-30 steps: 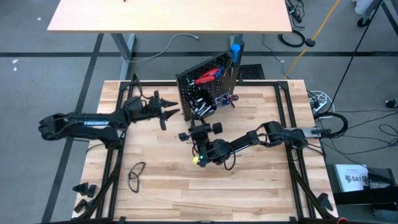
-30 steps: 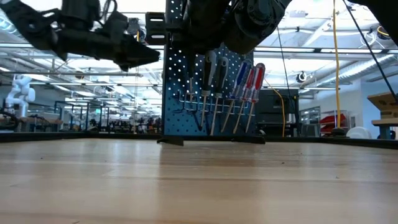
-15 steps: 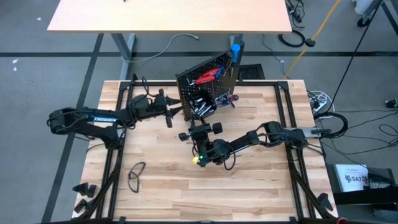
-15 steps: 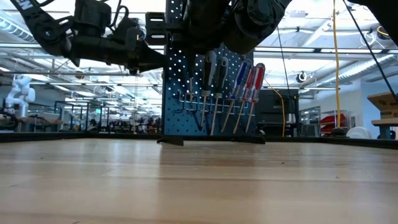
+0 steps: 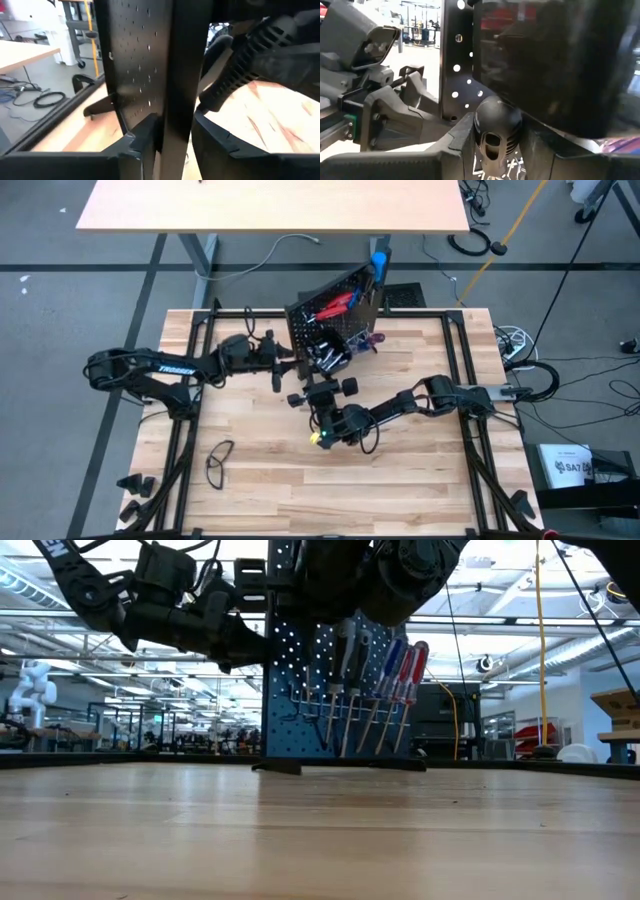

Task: Hang tools onto peg board
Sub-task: Hang the black screwdriver on the pegboard

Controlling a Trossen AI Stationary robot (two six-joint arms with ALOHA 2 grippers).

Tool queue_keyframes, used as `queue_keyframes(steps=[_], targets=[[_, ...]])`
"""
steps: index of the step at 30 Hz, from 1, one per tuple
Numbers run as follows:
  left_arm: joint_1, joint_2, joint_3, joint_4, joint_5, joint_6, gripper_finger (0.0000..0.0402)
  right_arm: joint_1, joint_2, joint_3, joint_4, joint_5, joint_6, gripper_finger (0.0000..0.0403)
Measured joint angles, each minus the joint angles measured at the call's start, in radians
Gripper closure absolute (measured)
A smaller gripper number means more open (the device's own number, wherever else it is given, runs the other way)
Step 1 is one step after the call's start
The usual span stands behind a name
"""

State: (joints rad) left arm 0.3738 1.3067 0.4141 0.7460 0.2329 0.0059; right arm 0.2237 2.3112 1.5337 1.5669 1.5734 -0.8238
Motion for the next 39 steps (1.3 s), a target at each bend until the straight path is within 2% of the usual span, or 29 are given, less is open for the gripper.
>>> queue_keyframes(steps=[7,22,32,39], targets=[[-0.018,-0.001,0.000,-0.008,-0.003,0.010,0.0328,0.026,-0.044,0.000,0.000,0.008,0.005,0.0293],[-0.021,-0.002,0.000,-0.021,-0.005,0.000,0.0322,0.052,-0.072,-0.027,0.000,-0.005,0.051,0.0293],[-0.021,-0.002,0.000,-0.024,-0.006,-0.001,0.0319,0.066,-0.072,-0.119,-0.021,-0.011,0.154,0.0293],[-0.021,-0.002,0.000,-0.027,-0.006,-0.002,0.0318,0.053,-0.072,-0.125,0.000,-0.010,0.156,0.0293]])
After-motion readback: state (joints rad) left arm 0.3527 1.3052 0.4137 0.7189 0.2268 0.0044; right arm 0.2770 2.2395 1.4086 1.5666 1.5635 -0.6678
